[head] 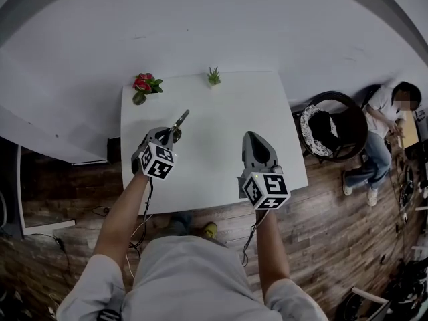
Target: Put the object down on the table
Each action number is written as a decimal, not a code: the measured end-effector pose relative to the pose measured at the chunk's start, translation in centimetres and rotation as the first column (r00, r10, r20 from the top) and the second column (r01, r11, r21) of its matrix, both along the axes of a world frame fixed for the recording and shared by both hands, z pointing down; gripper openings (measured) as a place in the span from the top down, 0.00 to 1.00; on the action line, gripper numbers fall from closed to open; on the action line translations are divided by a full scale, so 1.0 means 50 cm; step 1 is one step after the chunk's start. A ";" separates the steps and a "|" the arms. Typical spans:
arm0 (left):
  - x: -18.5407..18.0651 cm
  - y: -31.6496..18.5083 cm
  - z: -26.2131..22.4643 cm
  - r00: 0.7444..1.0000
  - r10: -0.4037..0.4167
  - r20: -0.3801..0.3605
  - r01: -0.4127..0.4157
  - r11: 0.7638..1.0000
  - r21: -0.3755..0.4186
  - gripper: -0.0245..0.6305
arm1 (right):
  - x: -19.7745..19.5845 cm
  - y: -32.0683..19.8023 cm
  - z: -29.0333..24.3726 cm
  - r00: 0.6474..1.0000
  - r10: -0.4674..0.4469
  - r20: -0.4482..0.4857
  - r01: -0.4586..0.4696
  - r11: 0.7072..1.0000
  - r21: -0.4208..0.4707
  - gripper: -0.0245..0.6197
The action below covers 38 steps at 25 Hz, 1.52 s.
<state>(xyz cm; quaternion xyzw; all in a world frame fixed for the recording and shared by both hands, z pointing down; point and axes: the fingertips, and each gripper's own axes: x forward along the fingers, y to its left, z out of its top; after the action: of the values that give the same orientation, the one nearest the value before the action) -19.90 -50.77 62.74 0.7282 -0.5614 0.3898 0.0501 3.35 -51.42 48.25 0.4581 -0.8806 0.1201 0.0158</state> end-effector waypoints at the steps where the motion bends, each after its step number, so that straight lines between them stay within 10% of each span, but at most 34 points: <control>1: 0.000 0.001 0.014 1.000 0.001 0.016 -0.001 1.000 -0.020 0.93 | 0.001 -0.001 0.003 1.000 0.003 0.000 -0.003 1.000 -0.004 0.95; 12: 0.003 0.005 0.115 0.991 0.046 0.129 -0.026 0.989 -0.148 0.93 | 0.000 -0.014 0.039 1.000 0.014 -0.001 -0.014 0.999 -0.047 0.95; 38: 0.083 0.049 0.184 0.987 0.101 0.128 -0.067 0.968 -0.243 0.87 | 0.006 -0.010 0.057 1.000 -0.003 -0.001 0.003 0.997 -0.077 0.95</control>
<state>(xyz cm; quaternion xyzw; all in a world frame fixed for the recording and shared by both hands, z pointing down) -15.74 -48.32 71.92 0.7112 -0.4813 0.5059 0.0813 3.65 -51.91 51.09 0.4557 -0.8761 0.1534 0.0341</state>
